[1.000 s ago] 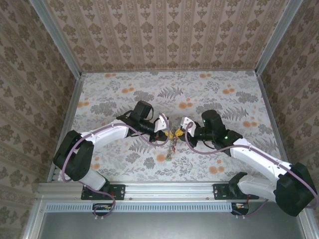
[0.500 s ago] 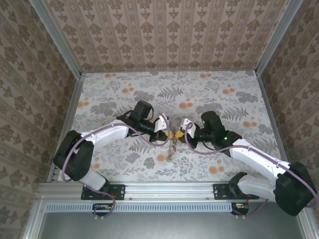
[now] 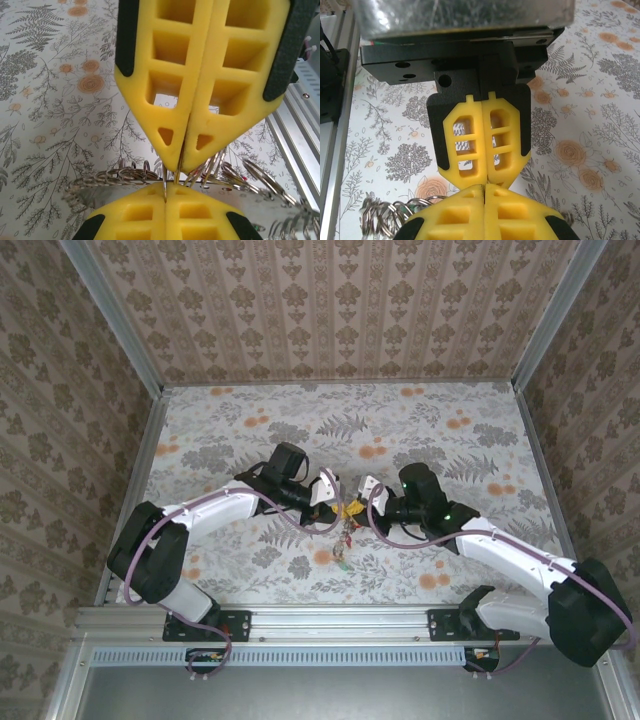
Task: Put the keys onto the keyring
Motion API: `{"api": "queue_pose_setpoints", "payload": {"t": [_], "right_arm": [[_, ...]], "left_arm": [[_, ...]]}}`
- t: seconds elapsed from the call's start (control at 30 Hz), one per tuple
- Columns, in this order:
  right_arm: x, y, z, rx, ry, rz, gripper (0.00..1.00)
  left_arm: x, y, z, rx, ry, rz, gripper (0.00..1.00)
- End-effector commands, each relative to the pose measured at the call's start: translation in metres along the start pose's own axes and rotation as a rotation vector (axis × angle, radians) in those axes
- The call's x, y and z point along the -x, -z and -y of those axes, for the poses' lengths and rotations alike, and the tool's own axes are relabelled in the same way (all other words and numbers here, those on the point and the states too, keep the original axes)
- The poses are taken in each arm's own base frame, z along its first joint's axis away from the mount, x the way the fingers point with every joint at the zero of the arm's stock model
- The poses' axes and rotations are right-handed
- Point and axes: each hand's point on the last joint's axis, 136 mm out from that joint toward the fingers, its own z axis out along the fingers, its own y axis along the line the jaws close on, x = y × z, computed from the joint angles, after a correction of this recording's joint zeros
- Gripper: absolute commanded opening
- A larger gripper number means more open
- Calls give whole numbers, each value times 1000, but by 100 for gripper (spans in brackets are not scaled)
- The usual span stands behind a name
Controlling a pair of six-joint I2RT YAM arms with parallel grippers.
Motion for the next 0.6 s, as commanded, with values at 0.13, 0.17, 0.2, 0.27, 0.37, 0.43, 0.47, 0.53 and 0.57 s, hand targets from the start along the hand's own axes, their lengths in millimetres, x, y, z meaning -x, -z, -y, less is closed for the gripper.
{"api": "queue_pose_setpoints", "payload": {"t": [0.13,0.17,0.2,0.27,0.37,0.43,0.47,0.53,0.57], "right_arm": [[1,-2,22,-137,-3,-35,0],[-1,-1,26,-158,-9,-44,0],[-1,0,28,-175,-12,-48,0],[-3,2,31,-200,-16,-55,0],[-5,6,35,-230,-20,-67,0],[-7,7,37,-246,-27,-80,0],[-8,7,37,-247,-32,-87,0],[-9,8,38,-253,-46,-95,0],[-9,8,39,-258,-56,-98,0]], "left_arm": [[17,1,0,-14,-36,45,0],[17,1,1,-16,-36,45,0],[17,1,1,-14,-38,47,0],[16,1,1,-12,-37,46,0],[15,1,1,-10,-37,48,0],[15,0,1,-9,-38,51,0],[16,0,1,-9,-40,53,0],[17,0,1,-8,-41,57,0],[17,0,1,-8,-43,59,0]]}}
